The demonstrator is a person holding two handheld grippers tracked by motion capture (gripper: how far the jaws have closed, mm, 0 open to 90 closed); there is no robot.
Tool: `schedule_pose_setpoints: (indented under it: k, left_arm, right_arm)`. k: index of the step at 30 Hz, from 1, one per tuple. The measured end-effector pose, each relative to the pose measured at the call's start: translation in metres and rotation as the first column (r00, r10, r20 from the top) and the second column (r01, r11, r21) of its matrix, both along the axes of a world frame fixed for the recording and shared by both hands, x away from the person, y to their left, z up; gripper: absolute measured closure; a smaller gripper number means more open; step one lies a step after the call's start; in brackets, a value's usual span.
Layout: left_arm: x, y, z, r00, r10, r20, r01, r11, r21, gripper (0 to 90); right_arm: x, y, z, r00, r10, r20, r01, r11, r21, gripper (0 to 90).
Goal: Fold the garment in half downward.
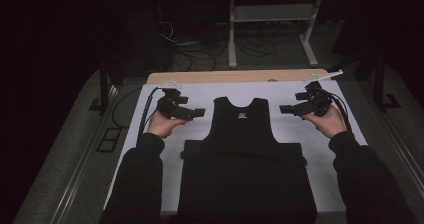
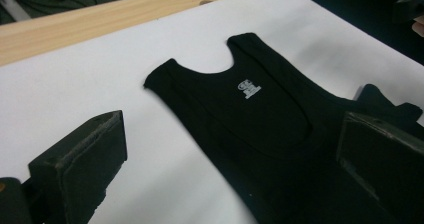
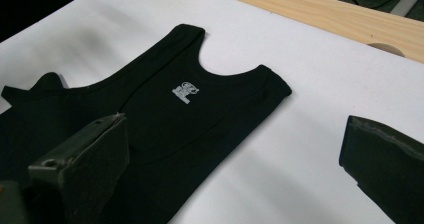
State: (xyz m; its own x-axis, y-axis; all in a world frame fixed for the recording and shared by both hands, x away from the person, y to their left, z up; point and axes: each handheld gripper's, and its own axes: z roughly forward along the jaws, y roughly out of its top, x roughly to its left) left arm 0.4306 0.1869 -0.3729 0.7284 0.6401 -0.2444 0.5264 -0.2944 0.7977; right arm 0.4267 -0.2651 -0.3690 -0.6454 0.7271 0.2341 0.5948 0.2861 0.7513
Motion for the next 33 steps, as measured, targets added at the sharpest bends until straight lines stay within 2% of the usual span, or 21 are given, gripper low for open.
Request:
schedule_pose_setpoints:
  k: [4, 14, 19, 23, 33]
  left_arm:
    - [0.006, 0.001, -0.006, 0.9997, 0.020, -0.015, -0.020, 0.9998, -0.007, 0.0]
    - [0.018, 0.003, -0.022, 0.9969, 0.061, -0.048, -0.063, 0.9978, -0.024, 0.0]
    - [0.023, -0.003, -0.029, 0.9966, 0.062, -0.055, -0.063, 0.9978, -0.021, 0.0]
    - [0.026, -0.008, -0.036, 0.9952, 0.071, -0.068, -0.074, 0.9965, -0.040, 0.0]
    - [0.030, -0.021, -0.045, 0.9947, 0.056, -0.086, -0.058, 0.9982, -0.018, 0.0]
  right_arm:
    - [0.005, -0.001, -0.005, 0.9999, -0.010, -0.011, 0.010, 1.000, 0.014, 0.0]
    - [0.017, 0.001, -0.020, 0.9991, -0.021, -0.036, 0.022, 1.000, 0.012, 0.0]
    - [0.023, 0.004, -0.029, 0.9982, -0.027, -0.054, 0.027, 1.000, 0.010, 0.0]
    - [0.027, 0.008, -0.034, 0.9976, -0.024, -0.064, 0.025, 1.000, 0.004, 0.0]
    - [0.035, 0.019, -0.041, 0.9959, -0.012, -0.089, 0.011, 1.000, -0.018, 0.0]
